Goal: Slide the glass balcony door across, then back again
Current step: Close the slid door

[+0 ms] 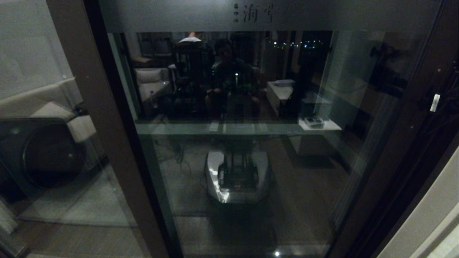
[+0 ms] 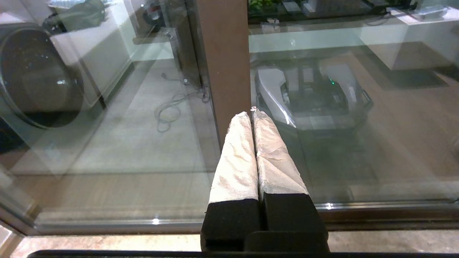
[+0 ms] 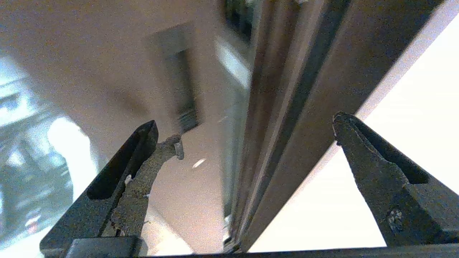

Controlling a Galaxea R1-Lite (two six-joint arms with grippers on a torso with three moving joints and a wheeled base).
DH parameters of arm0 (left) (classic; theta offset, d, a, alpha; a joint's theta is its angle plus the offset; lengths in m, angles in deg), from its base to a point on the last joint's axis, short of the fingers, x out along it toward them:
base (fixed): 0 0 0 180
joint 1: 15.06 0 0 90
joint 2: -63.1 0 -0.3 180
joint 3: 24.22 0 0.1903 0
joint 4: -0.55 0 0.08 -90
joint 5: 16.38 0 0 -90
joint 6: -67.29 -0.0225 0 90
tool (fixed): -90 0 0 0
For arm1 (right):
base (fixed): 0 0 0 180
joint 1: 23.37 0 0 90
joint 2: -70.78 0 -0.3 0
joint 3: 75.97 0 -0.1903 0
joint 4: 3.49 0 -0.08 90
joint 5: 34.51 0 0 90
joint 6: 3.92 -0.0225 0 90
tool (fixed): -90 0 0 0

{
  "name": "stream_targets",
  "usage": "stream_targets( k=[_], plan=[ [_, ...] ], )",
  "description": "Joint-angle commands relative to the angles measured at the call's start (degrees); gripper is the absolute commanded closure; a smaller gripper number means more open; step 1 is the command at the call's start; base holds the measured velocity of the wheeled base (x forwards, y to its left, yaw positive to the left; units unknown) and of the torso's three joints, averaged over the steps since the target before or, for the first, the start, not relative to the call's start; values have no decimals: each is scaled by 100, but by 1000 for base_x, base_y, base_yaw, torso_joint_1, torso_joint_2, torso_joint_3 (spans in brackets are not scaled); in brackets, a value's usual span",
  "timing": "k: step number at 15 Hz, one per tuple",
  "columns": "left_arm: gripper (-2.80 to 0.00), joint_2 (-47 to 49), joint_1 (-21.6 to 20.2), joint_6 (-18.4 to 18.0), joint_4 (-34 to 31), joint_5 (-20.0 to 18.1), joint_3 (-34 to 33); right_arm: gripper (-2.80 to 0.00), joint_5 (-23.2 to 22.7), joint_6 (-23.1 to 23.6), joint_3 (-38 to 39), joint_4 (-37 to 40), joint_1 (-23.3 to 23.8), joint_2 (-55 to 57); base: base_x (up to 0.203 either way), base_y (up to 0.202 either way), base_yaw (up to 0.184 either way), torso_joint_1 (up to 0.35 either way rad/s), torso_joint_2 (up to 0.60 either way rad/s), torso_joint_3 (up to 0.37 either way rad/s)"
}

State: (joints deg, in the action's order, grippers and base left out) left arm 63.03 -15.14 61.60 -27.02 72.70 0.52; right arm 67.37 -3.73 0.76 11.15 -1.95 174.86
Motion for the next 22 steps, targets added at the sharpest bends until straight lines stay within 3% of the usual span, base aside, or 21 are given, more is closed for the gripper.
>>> stream_targets(
  k=[1,4,5,8,11,14,17,22],
  plan=[
    [0,-1,-1,-2,-1,-4,3,-280,-22,-6,298,-6,3,-489,0,0,0,0,0,0],
    [0,-1,-1,-2,-1,0,3,-280,-35,-26,613,-2,3,-871,0,0,0,0,0,0],
    [0,-1,-1,-2,-1,4,3,0,-36,-27,710,-2,3,-999,0,0,0,0,0,0],
    [0,-1,-1,-2,-1,5,3,0,17,-66,888,103,4,-1712,0,0,0,0,0,0],
    [0,-1,-1,-2,-1,5,3,0,184,370,436,1064,-1,-2153,0,0,0,0,0,0],
    [0,-1,-2,-2,-1,4,3,0,211,607,-402,1611,-61,-1412,0,0,0,0,0,0],
    [0,-1,-3,-2,-1,-2,3,0,819,611,-1134,2806,-310,-794,0,0,0,0,0,0],
    [0,-1,-1,-2,-1,2,3,0,960,556,-2869,3092,-444,605,0,0,0,0,0,0]
  ],
)
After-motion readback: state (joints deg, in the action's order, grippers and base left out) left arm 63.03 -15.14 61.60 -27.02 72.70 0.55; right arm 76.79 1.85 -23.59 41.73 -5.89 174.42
